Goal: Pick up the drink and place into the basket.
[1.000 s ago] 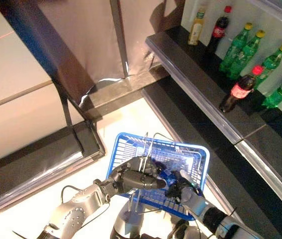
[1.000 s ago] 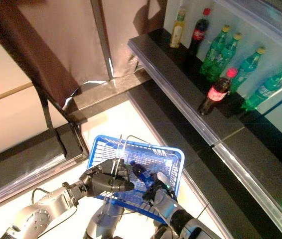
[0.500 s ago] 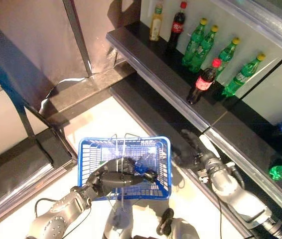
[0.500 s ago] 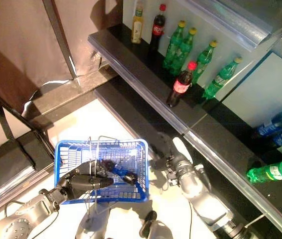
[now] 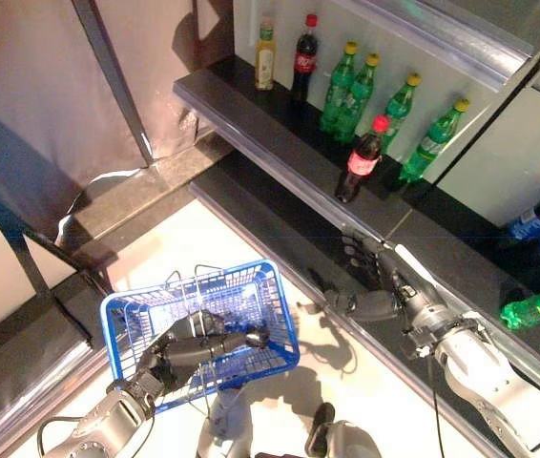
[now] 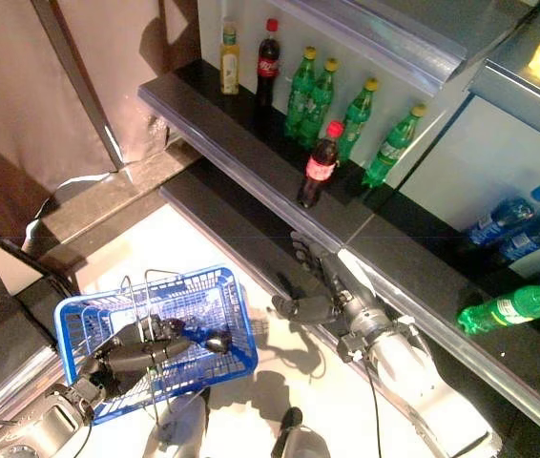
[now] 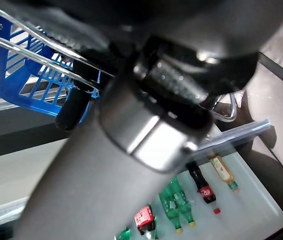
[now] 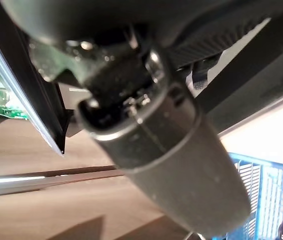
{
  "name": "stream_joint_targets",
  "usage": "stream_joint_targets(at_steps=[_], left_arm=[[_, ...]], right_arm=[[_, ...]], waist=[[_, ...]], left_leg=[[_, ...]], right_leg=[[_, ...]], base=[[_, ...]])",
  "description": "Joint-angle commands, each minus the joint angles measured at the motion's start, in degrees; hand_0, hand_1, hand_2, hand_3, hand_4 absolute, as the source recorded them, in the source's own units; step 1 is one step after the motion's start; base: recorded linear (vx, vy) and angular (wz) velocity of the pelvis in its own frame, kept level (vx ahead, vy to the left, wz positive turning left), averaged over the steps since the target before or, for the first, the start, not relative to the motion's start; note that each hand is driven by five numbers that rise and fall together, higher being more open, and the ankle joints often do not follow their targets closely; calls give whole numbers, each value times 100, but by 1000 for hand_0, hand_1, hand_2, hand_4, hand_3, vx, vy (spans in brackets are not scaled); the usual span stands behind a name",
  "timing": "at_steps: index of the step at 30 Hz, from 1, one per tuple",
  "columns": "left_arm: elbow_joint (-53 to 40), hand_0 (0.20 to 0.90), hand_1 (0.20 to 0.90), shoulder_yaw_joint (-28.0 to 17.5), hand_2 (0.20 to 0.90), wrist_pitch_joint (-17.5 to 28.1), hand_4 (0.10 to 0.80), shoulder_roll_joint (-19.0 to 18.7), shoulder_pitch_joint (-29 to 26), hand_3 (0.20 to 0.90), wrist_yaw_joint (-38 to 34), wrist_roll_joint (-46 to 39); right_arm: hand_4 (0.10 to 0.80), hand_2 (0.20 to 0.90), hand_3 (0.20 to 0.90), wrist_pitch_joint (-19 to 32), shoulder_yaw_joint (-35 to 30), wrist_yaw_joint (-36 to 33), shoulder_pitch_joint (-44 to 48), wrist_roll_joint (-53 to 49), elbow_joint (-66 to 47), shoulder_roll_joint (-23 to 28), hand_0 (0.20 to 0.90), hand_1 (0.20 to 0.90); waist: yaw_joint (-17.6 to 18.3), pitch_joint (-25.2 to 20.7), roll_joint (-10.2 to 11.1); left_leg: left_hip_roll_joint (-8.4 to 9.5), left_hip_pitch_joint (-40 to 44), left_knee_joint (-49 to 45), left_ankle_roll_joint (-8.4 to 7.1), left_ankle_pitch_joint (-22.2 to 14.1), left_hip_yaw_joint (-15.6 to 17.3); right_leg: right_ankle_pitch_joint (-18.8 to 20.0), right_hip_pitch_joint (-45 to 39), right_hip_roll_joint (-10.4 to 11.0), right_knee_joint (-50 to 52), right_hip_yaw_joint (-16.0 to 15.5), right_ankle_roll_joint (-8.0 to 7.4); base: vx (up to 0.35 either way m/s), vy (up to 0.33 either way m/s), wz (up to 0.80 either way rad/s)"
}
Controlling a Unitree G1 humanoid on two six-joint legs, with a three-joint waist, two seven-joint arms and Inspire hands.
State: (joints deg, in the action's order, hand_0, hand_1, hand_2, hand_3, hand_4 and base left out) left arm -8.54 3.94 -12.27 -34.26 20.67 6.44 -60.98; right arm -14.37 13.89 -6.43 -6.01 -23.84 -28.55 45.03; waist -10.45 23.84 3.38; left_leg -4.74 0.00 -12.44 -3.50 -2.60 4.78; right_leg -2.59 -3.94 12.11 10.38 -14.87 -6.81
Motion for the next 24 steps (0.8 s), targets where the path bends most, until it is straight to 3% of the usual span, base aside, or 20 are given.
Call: stream_joint_targets(at_steps=[1,8,10,15,17,18,22,24], left_arm=[[-1240,300,300,-54,300,1401,100,283,-323,200,174,84],[122,300,300,11,300,1647,100,618,-83,200,-595,731],[420,300,300,60,300,1623,100,684,-127,200,-809,819],[2224,300,300,166,300,1884,100,1173,-437,200,-928,1324],[2635,300,300,181,300,1933,100,1285,-529,200,-964,1374],[3212,300,300,175,300,1975,100,1459,-678,200,-992,1389],[4041,300,300,222,300,2066,100,1644,-837,200,-1004,1592],[4559,300,300,143,300,2030,100,1834,-909,200,-1065,1512]], right_arm=[[800,900,900,482,-130,54,-102,-43,-49,193,900,900],[800,900,900,460,-44,189,-874,638,1322,-426,900,900],[800,900,900,367,40,55,-888,725,1650,-615,900,900],[800,900,900,673,367,-463,-772,993,3363,-1518,900,900],[800,900,900,795,401,-522,-736,1115,3730,-1632,900,900],[800,900,900,822,470,-576,-688,962,4337,-1825,900,900],[800,900,900,970,454,-508,-559,901,5348,-2119,900,900],[800,900,900,888,358,-524,-465,877,5979,-2351,900,900]], waist=[[193,-998,40],[570,-1216,63],[651,-1257,57],[919,-1415,-1],[971,-1429,-17],[1057,-1466,-24],[1160,-1487,-49],[1199,-1495,-82]], left_leg=[[-315,-177,-571,-166,11,120],[-294,184,43,-139,74,421],[-285,230,178,-136,106,480],[-237,392,614,-122,156,662],[-248,417,683,-119,166,689],[-262,429,708,-125,152,725],[-375,400,643,-193,150,753],[-535,359,608,-283,286,770]], right_leg=[[251,-643,-7,-693,167,-152],[421,-448,-2,-954,442,-184],[464,-401,-11,-1013,477,-183],[594,-233,-57,-1188,571,-160],[606,-203,-87,-1201,590,-145],[590,-149,-153,-1213,636,-101],[516,-72,-325,-1172,701,39],[441,-53,-470,-1138,723,151]], base=[[-36,17,-21],[-75,15,-21],[-81,4,-18],[-58,-33,-22],[-47,-102,-7],[-53,-143,-23],[-31,-221,-23],[-25,-231,-23]])
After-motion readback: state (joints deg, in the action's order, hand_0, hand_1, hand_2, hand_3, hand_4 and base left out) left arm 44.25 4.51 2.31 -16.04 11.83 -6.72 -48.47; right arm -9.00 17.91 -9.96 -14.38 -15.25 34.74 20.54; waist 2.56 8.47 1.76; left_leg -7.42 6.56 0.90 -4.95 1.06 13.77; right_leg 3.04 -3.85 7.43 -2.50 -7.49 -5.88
